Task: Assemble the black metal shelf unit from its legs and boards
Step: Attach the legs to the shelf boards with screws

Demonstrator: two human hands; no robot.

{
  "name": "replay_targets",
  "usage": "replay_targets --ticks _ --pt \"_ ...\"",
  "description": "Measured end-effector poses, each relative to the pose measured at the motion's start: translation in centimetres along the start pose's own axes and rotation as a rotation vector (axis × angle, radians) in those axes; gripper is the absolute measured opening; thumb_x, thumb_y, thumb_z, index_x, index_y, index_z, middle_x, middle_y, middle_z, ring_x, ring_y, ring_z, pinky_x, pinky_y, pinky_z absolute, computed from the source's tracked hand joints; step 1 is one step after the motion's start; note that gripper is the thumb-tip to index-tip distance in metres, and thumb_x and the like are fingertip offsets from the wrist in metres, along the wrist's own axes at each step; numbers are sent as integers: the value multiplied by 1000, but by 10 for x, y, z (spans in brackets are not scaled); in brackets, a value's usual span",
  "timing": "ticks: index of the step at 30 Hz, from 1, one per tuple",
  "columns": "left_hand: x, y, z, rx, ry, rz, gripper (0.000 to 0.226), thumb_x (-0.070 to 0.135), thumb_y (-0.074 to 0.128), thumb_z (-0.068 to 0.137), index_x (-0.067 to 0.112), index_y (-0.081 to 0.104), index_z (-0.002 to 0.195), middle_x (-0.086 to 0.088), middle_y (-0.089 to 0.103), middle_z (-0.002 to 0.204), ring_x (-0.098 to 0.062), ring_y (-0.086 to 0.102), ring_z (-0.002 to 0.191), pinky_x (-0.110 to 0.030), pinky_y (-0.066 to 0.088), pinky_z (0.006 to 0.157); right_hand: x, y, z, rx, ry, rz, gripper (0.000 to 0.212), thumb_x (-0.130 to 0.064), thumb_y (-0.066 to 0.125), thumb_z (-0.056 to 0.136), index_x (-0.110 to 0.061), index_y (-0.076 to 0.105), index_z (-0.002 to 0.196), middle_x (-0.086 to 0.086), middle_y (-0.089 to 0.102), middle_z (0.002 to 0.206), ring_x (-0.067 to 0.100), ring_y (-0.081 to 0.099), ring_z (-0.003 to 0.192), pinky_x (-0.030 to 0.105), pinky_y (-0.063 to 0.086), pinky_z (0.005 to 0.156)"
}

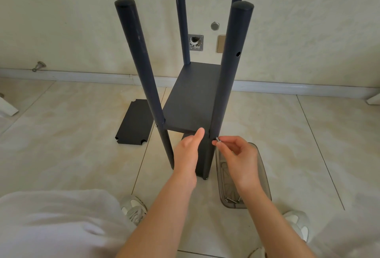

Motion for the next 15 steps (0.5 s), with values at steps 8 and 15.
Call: replay_targets --ticks 8,15 --pt "-3 13 14 -160 -65 -150 23 37 65 95 20 63 111 -1 70 114 -16 62 113 -36 40 106 1 -2 5 -4 -36 -52 9 -18 75 86 -26 72 86 -11 75 86 2 69 88 13 53 78" --pt "-5 16 14 -200 -45 -227 23 33 59 99 16 64 114 -5 70 113 -20 63 114 -41 41 113 3 -2 6 -8 -57 -14 7 -14 75 86 -21 74 88 -12 75 85 3 70 86 11 52 75"
Point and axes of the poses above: each hand's wrist, its own z-axis towards the middle knuckle, its own y-axis out of the palm, x = y × z, the point moved 1 cm from there along z, towards the middle knuckle
